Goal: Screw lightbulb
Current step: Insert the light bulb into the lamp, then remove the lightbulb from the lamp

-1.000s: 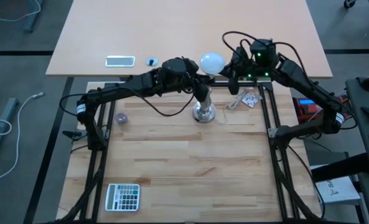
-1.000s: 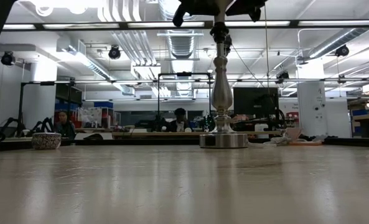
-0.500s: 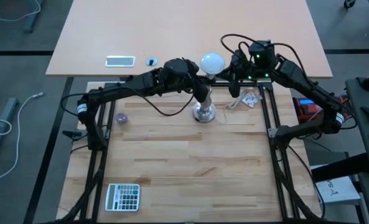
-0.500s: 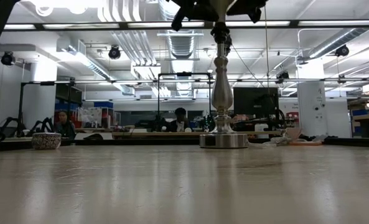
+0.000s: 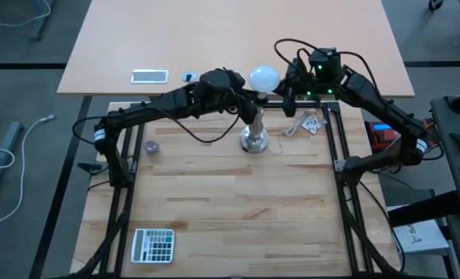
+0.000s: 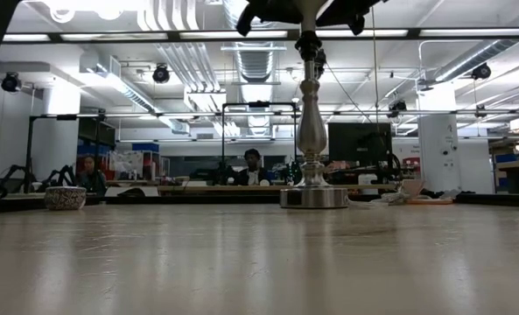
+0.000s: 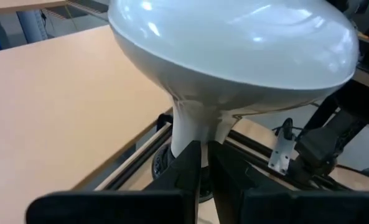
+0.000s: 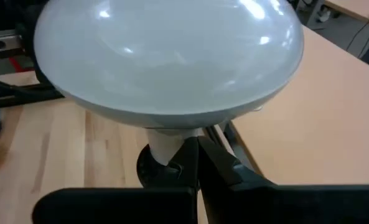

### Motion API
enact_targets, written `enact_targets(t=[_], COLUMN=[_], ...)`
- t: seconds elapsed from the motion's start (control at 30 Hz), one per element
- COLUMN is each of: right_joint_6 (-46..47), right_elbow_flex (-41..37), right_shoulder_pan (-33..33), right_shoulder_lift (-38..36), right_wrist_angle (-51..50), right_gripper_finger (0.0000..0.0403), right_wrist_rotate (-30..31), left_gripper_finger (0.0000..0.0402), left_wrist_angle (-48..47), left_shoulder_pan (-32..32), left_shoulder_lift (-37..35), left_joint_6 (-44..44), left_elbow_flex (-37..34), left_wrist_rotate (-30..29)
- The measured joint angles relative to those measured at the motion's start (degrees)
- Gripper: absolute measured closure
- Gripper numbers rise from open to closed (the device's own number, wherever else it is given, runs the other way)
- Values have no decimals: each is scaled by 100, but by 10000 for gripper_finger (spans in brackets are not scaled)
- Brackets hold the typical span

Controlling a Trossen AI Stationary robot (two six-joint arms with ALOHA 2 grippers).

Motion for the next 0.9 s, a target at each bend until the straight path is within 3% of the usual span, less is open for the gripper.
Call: enact_targets(t=[0.4,0.63,0.9], right_joint_6=[15,-58,-210], right_elbow_flex=[0,0,-1], right_shoulder_pan=[227,288,-67], right_shoulder_lift=[0,-35,-523], right_wrist_angle=[15,-390,-672], right_gripper_finger=[403,403,403], right_wrist_rotate=[-315,-189,199], left_gripper_finger=[381,381,381], left_wrist_angle=[65,-230,-865], left_shoulder_pan=[58,45,-197], left_shoulder_lift=[9,-41,-542], left_joint_6=[100,-12,-42], left_elbow_flex=[-9,-13,204], left_wrist_rotate=[-81,-22,372])
